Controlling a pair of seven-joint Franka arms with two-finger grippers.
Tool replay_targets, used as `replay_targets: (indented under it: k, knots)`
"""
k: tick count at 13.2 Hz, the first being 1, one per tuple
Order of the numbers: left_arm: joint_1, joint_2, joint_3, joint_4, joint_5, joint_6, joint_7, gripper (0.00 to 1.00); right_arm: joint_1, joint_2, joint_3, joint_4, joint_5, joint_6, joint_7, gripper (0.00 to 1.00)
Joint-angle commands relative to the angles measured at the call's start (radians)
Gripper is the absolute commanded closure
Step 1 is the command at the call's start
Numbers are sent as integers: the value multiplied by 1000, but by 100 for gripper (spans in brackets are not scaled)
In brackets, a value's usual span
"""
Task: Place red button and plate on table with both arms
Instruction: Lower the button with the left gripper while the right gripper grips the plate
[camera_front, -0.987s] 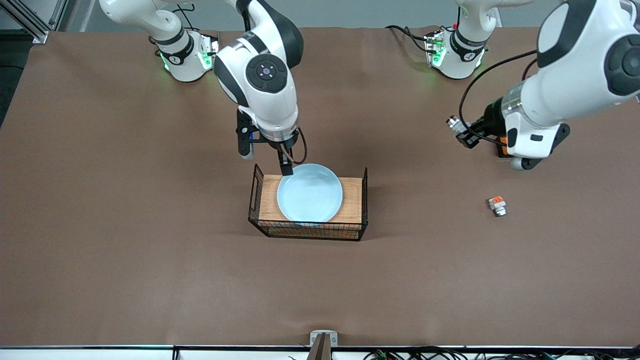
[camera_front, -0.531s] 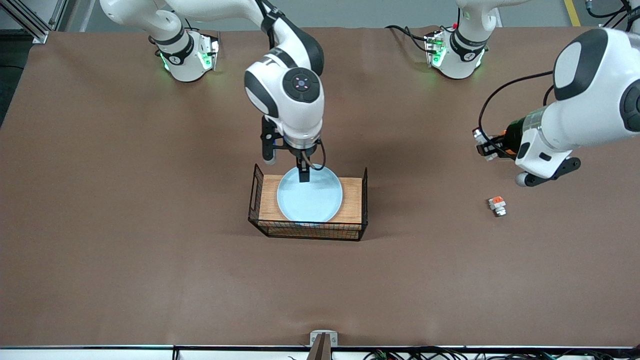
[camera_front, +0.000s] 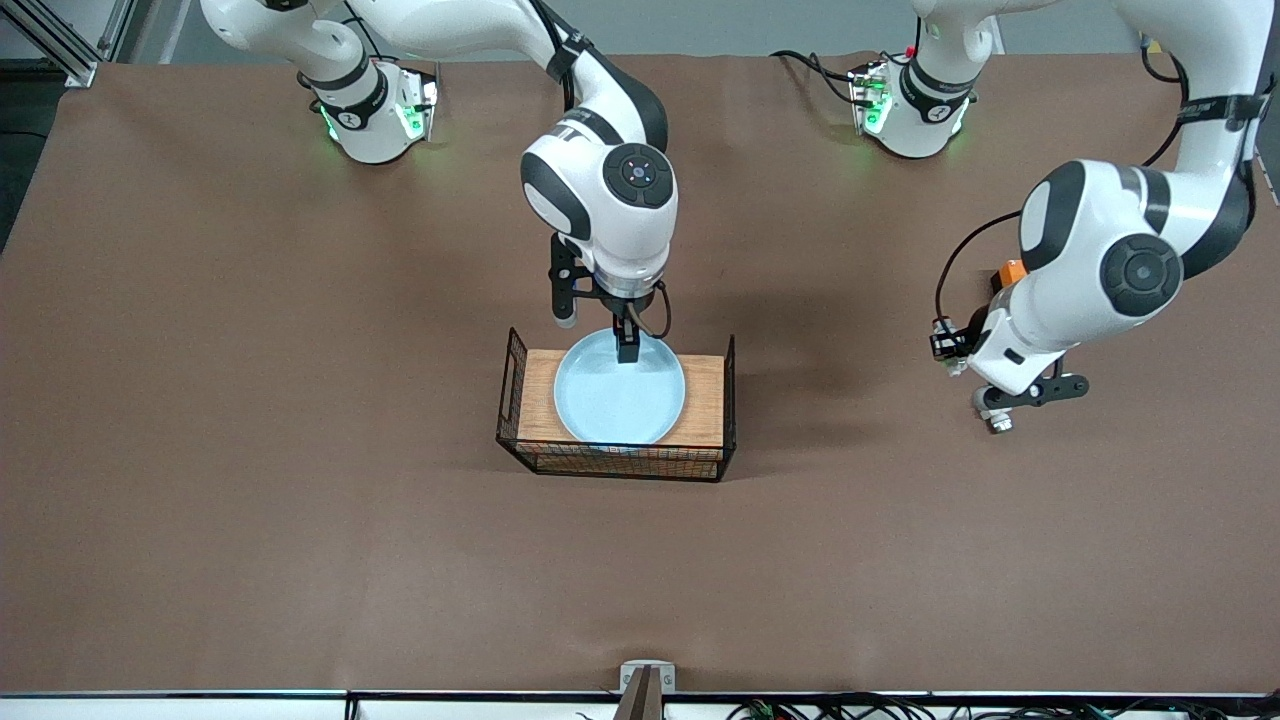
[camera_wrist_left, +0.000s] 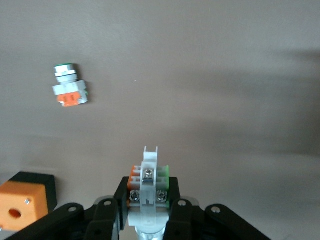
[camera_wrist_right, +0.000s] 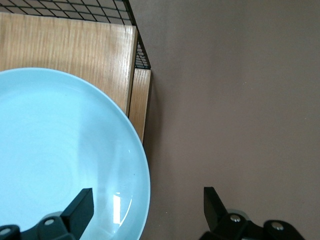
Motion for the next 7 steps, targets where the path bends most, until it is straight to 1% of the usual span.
replay_targets:
  k: [1,3,5,7]
  knots:
    - [5,75,-3,1,47,75,32,83,9,16,-7,27,-11,-7,25,5]
    - [8,125,0,9,55,80,34,83,14,26,-7,27,-12,-7,39,5]
    - [25,166,-2,18,87,103,47,83,20,28,-7,27,-14,3,39,7]
    - [23,218,-2,43,119,138,46,82,20,28,-7,28,-12,7,36,16]
